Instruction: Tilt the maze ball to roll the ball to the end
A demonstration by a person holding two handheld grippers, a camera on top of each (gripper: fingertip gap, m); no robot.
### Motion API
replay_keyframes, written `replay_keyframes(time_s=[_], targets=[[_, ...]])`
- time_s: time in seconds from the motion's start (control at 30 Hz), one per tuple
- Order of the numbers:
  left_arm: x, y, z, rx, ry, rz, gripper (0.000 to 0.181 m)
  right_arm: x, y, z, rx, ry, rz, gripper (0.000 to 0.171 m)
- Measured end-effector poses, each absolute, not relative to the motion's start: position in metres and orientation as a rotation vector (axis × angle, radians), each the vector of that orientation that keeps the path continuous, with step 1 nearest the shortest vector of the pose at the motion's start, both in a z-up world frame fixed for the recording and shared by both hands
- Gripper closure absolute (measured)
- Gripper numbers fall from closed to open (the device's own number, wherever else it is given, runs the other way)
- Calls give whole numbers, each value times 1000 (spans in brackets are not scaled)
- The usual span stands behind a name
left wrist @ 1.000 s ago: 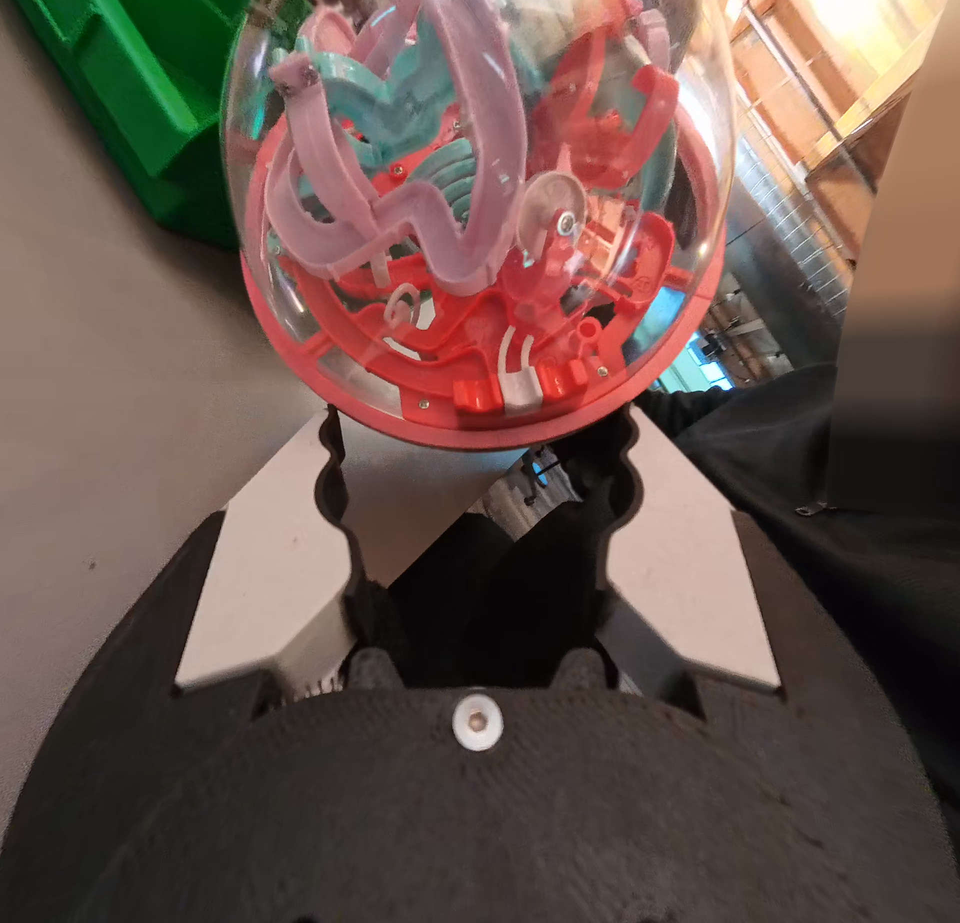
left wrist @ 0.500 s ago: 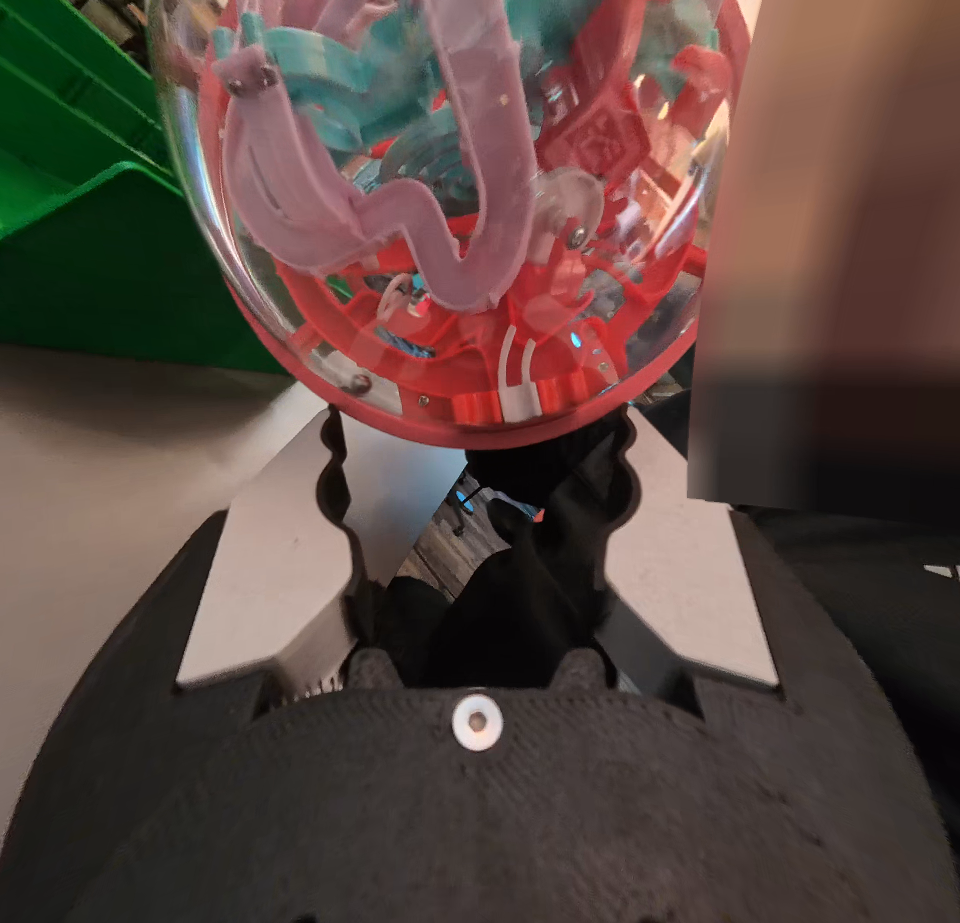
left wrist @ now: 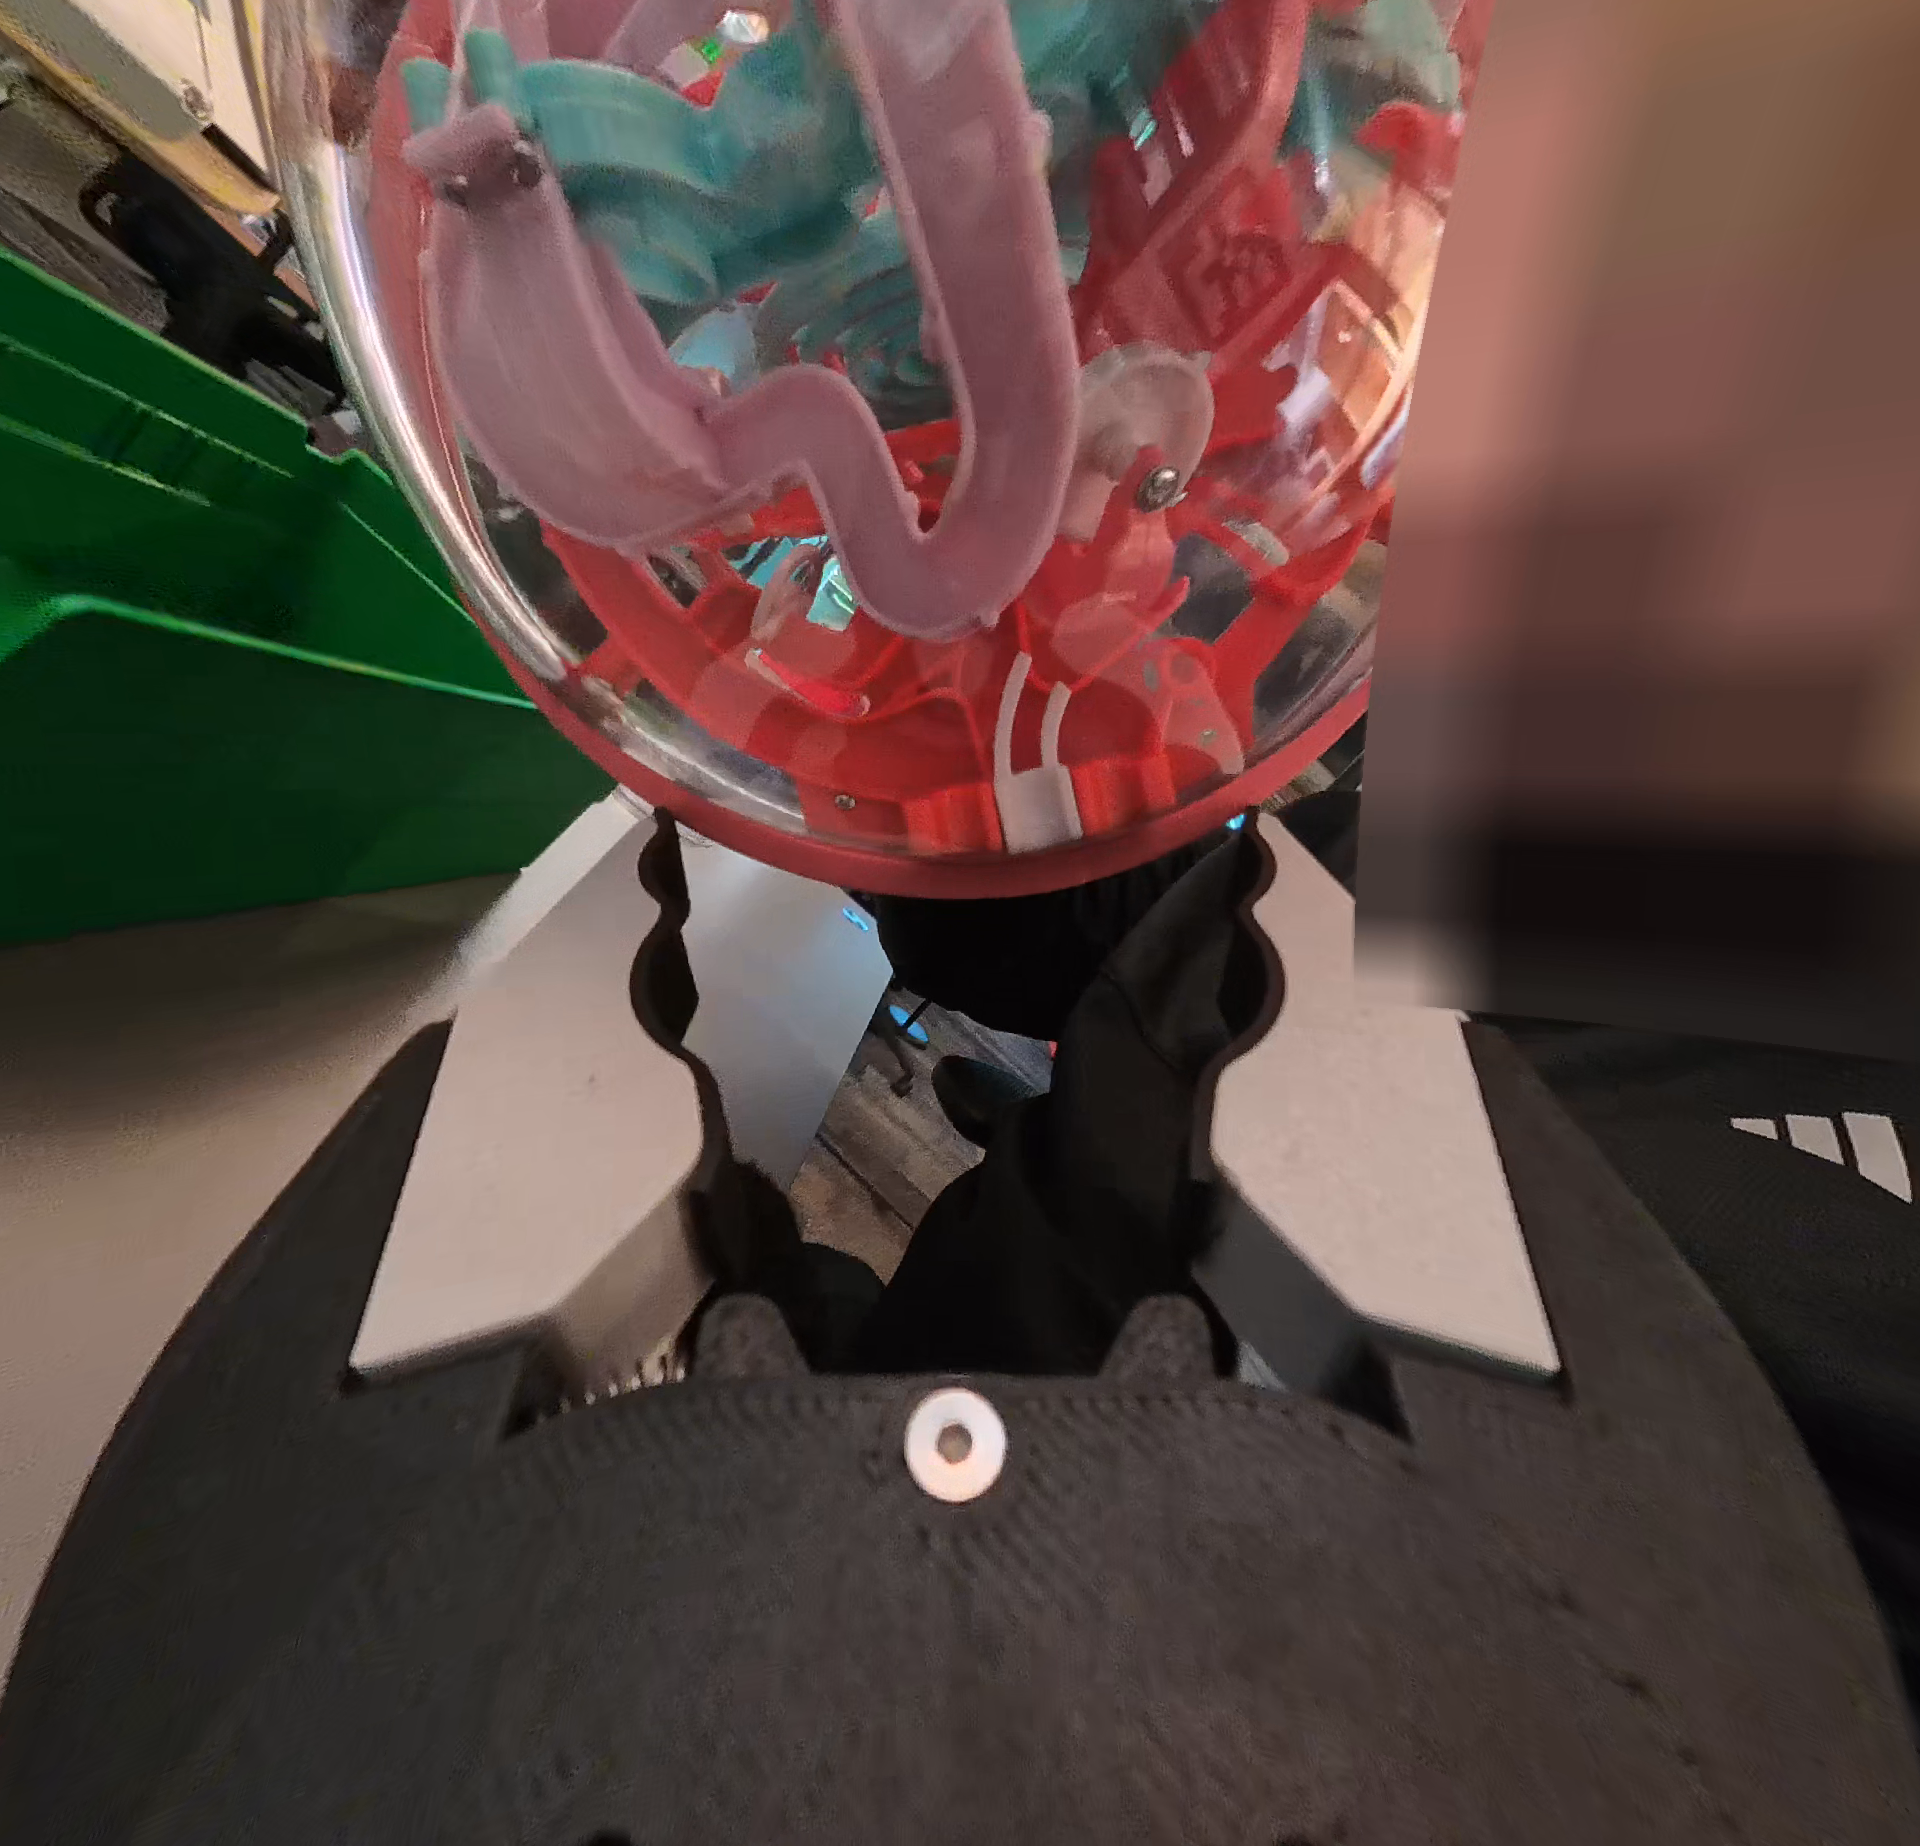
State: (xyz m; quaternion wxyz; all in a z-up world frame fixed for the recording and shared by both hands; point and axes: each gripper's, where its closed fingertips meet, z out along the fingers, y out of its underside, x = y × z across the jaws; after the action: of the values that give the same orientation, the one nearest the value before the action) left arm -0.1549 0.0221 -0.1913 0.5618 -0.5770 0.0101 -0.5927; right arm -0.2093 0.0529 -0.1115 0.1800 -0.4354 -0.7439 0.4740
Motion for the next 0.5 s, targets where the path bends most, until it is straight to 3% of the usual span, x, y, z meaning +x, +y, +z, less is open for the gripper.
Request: replay_keyframes(time_s=[0.5], targets=[[-163,21,-122,-1358,306,-1191,79,-193,36,-25,-857,-2035,1231,27]])
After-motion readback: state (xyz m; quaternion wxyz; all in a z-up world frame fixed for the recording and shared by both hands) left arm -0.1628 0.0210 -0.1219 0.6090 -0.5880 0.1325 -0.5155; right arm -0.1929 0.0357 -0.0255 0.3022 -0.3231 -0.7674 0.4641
